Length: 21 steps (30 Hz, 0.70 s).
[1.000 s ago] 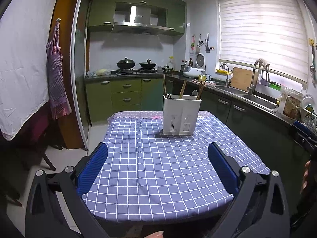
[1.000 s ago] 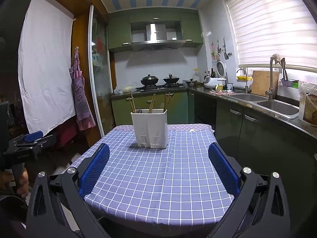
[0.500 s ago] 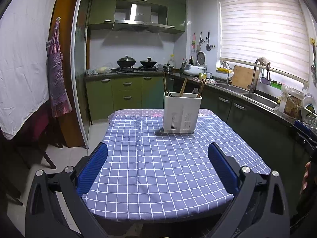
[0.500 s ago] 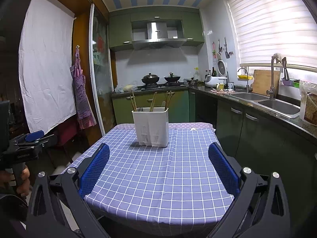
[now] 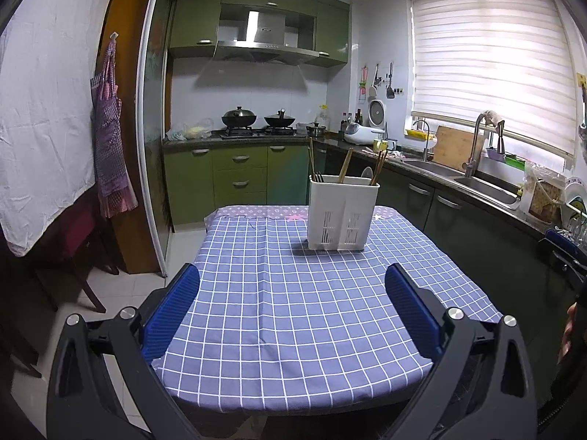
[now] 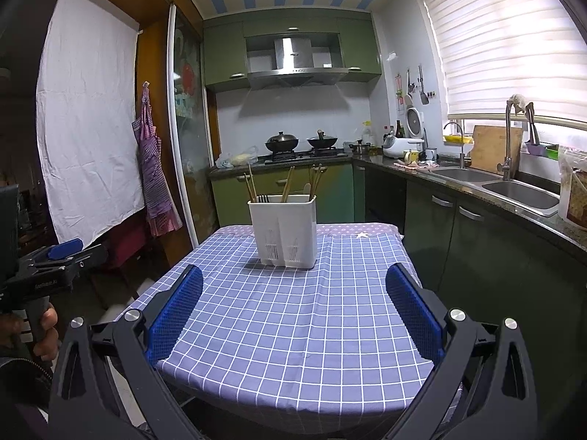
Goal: Organize utensils
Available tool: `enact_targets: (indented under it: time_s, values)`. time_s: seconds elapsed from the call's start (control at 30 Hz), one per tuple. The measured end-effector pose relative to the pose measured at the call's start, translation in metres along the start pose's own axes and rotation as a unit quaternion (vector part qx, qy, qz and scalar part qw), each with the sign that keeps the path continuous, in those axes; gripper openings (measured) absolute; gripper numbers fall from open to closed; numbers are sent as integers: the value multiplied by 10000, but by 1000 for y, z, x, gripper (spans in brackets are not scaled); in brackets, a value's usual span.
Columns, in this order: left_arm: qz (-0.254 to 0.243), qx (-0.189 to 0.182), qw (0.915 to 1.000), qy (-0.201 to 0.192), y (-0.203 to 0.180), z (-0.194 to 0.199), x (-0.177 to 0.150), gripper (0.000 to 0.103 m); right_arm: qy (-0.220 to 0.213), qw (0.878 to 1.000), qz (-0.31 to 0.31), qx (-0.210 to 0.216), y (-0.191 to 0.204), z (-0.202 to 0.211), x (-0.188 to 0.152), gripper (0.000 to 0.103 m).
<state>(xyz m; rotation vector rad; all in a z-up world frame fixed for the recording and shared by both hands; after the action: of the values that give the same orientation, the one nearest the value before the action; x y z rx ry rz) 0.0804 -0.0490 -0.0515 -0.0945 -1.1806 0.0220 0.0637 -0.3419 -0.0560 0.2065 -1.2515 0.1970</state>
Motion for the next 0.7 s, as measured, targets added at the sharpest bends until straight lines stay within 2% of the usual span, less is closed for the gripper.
enact_targets:
  time_s: [0.7]
  values:
    - [-63,-21,10000,54,-5,-1,-2,96,31,10000,0,0,2,-1,-1,98]
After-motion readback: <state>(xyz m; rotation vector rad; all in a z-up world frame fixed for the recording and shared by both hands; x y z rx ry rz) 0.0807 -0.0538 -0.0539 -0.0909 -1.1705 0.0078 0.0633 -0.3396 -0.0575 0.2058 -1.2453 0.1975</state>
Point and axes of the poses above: each gripper's, at about its wrist camera, not at the fingertips, and z roughly against the way its jaws point, y to its left, x to its top, the point moved 8 cm from there along -z, roughly the way its jaws point, and after that the axes turned 4 degrees about z, right-handed, at the moved point
